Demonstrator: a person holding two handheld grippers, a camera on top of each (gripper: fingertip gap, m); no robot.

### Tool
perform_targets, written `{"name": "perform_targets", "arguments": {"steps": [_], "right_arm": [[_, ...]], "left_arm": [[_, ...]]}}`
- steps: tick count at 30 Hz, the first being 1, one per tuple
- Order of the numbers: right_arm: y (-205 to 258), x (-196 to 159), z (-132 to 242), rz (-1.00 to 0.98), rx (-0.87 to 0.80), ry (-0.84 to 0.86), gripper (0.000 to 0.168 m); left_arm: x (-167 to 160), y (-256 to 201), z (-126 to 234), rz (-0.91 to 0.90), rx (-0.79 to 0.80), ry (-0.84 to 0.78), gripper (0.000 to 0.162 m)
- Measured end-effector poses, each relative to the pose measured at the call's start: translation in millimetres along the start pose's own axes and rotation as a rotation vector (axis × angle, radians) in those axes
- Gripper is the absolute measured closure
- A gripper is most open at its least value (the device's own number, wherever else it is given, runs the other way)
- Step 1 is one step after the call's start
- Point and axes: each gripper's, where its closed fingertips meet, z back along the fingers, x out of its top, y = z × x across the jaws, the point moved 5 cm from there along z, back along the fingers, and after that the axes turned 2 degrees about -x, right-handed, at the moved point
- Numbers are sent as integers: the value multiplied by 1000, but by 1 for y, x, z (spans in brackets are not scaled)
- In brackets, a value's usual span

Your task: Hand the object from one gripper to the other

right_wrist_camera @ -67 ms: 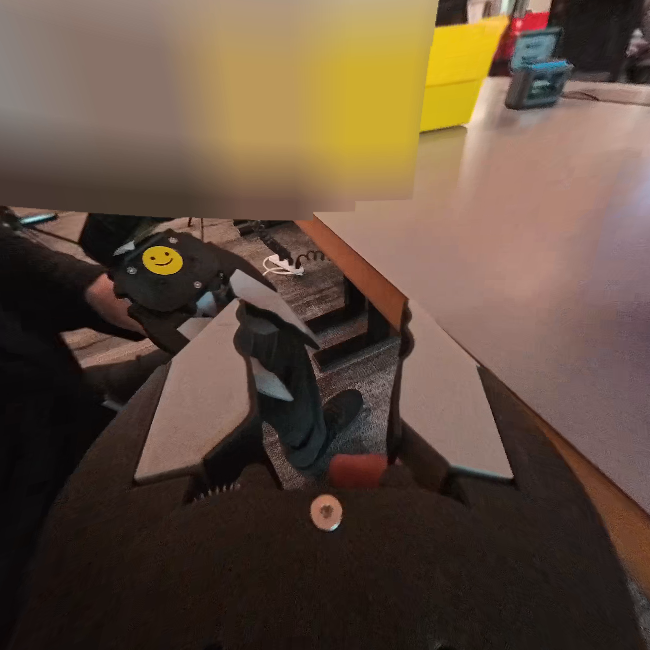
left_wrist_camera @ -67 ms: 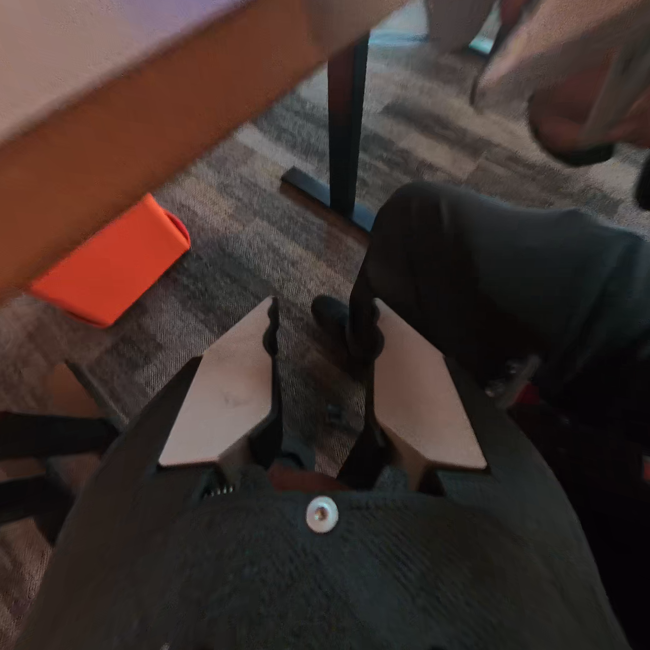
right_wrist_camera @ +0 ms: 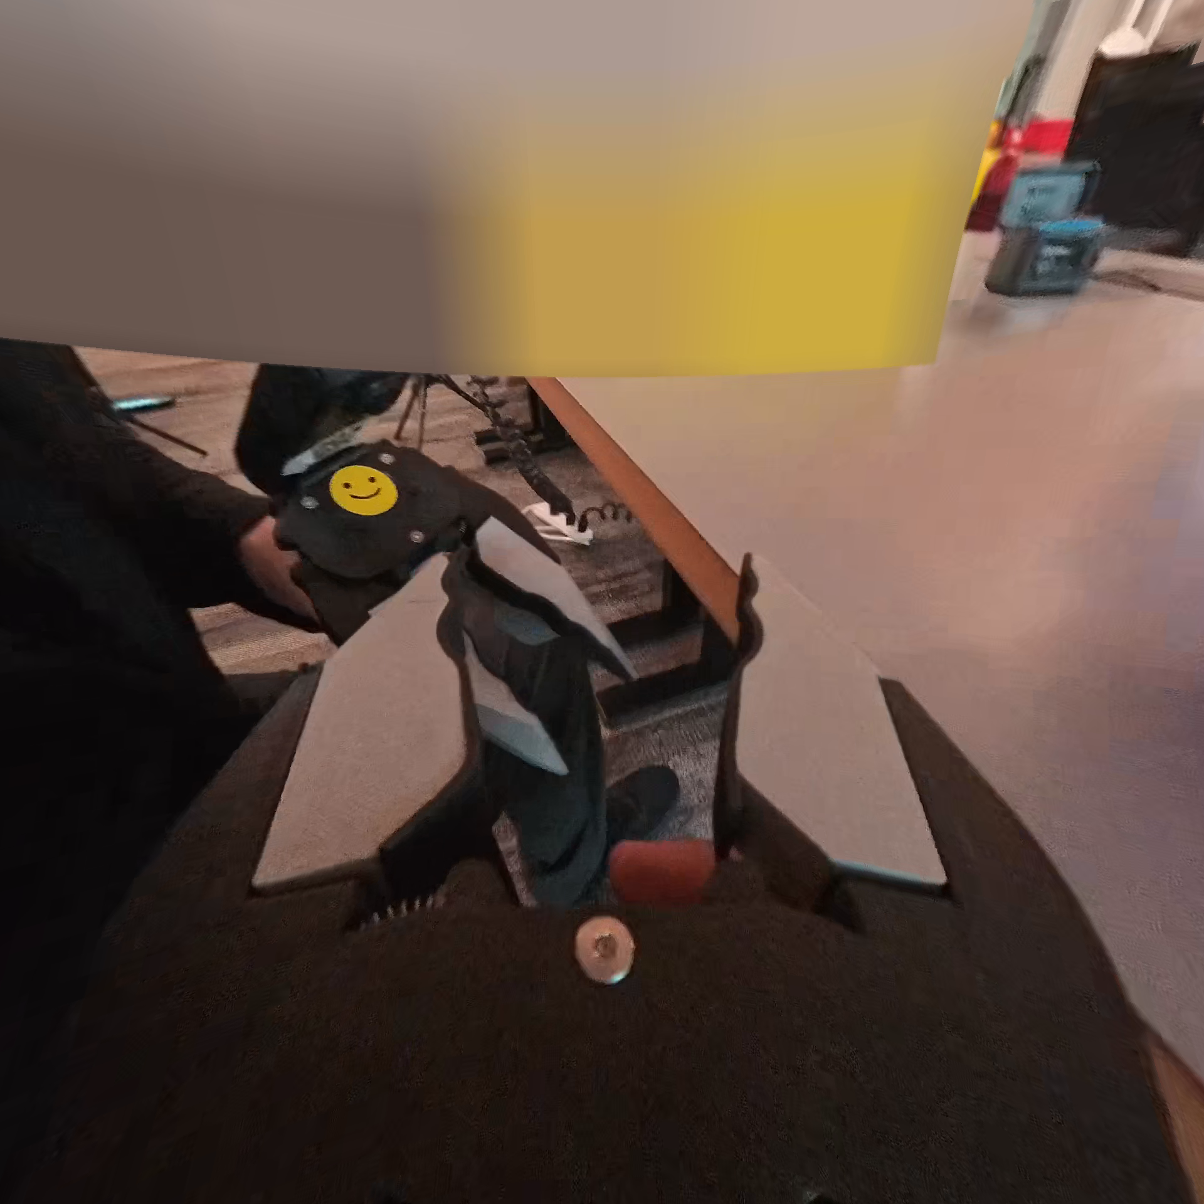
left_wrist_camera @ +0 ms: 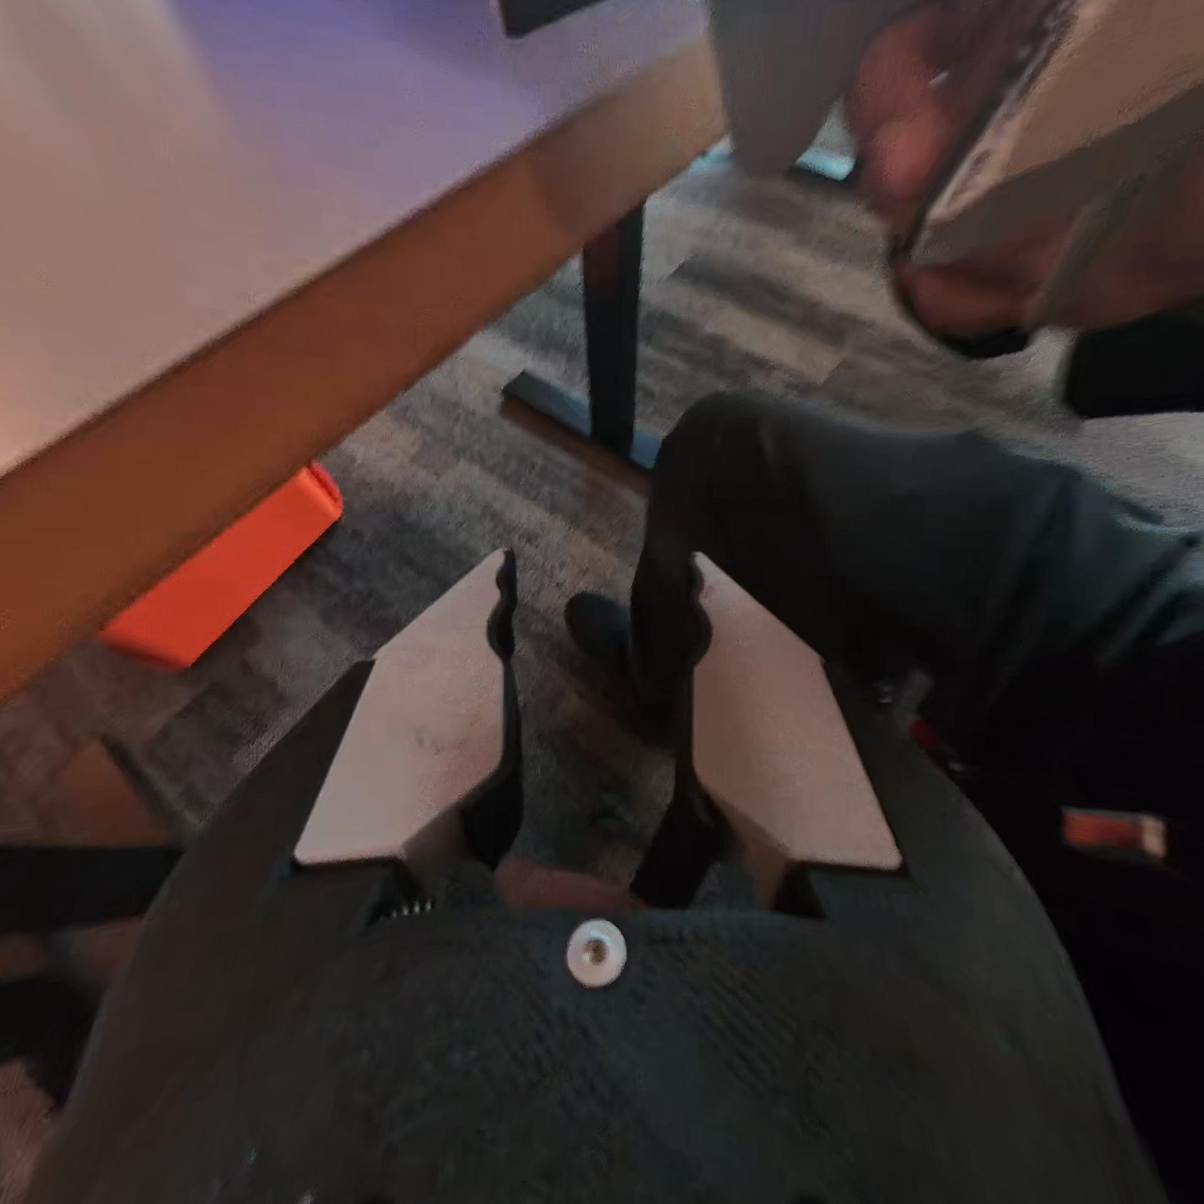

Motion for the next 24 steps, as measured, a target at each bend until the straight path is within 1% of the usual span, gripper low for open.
{"name": "perform_targets", "arguments": {"steps": [2,4,7,9,12,14,16,18,20,21,24], "right_arm": [[2,16,-1,17,62,-68,88],[-10,25,0,-19,64,-131,89],[-30,40,-2,-71,43,-181,86],[-36,59,-5,-51,-29,-192,87],[-29,81,-14,51,-113,-90,86],[-26,84,-20,87,-148,2,80],[-24,83,-22,37,-142,43,80],[-25,80,-21,-29,-132,59,80],[-28,75,-19,-74,-133,77,81],[-29,75,-18,-95,-127,84,84],[-30,76,-15,-143,-92,109,87]], "left_arm": [[6,-6,5,27,-104,-51,112],[0,-6,4,58,-149,-53,109],[-7,2,-4,-4,-130,-9,106],[-2,6,-6,-44,-113,-20,106],[15,3,3,-50,-105,-81,104],[22,-2,12,-24,-107,-123,101],[21,-7,18,3,-108,-123,98],[16,-11,22,-6,-100,-101,95],[13,-13,28,-42,-75,-82,94],[12,-13,30,-51,-61,-78,94],[8,-17,40,-27,-66,-76,94]]}}
